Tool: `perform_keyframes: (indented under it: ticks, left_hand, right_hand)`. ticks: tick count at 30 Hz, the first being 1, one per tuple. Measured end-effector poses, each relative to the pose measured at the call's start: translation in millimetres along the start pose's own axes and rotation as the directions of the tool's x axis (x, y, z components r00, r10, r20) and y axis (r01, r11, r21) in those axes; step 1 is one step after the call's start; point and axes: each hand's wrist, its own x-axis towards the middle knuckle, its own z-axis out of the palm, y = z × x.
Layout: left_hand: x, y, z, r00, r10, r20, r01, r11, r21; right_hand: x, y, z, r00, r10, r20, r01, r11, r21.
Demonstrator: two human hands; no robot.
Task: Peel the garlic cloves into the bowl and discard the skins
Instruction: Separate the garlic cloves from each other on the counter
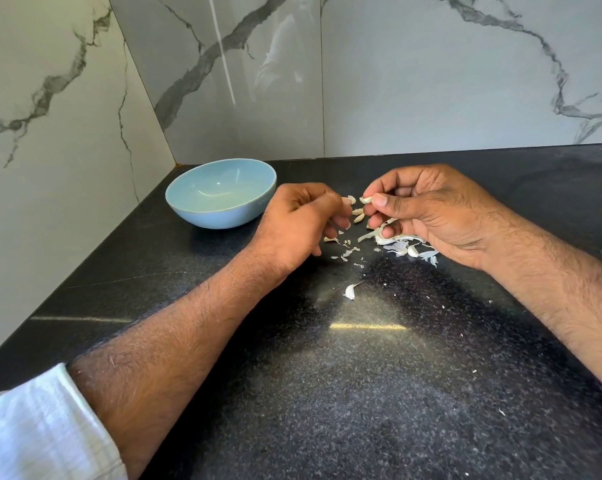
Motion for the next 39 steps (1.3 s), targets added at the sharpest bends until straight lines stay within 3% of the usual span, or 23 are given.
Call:
perform_keyframes:
  ticks: [3,9,12,18,26,30,39]
  left_hand:
    - [-2.0,-0.4,1.1,0.998,-0.001,0.055,0.005,0.998,-0.057]
    - [-2.3,0.9,1.7,0.988,-0.085,0.129,0.108,0.977,-0.184]
    - [-0.9,-0.2,1.3,0.986,-0.102,0.131,0.132,0.961,-0.244]
    - [0.0,-2.2,4.8,0.99,-0.084,0.114,0.112,0.958,-0.266]
    - [-0.9,0.1,8.0,0.997,-0.005,0.08,0.026,0.967,-0.253]
    - [-0.1,-0.8,8.4,0.997,0.001,0.079,0.017,0.975,-0.22]
    - [0.2,-0.7,7.3,0.997,0.006,0.082,0.013,0.972,-0.236]
  right_hand:
    - [-0.6,0.2,1.5,1.0,-0.015,-0.003,0.015,0.999,-0.039]
    - [-0.9,0.5,7.9,0.978,-0.208,-0.01,0.187,0.898,-0.399]
    - [-1.2,1.0,7.4,0.969,-0.246,-0.018,0.213,0.869,-0.448]
    - [-2.1,0.6,9.2,0.96,-0.277,-0.041,0.235,0.878,-0.416]
    - [-2.2,0.4,9.6,0.985,-0.168,-0.049,0.157,0.971,-0.183]
    - [-3.4,-0.7,13.6,0.979,-0.2,-0.047,0.189,0.966,-0.178]
    - [-3.9,-0.6,13.6,0.993,-0.107,-0.048,0.104,0.992,-0.07]
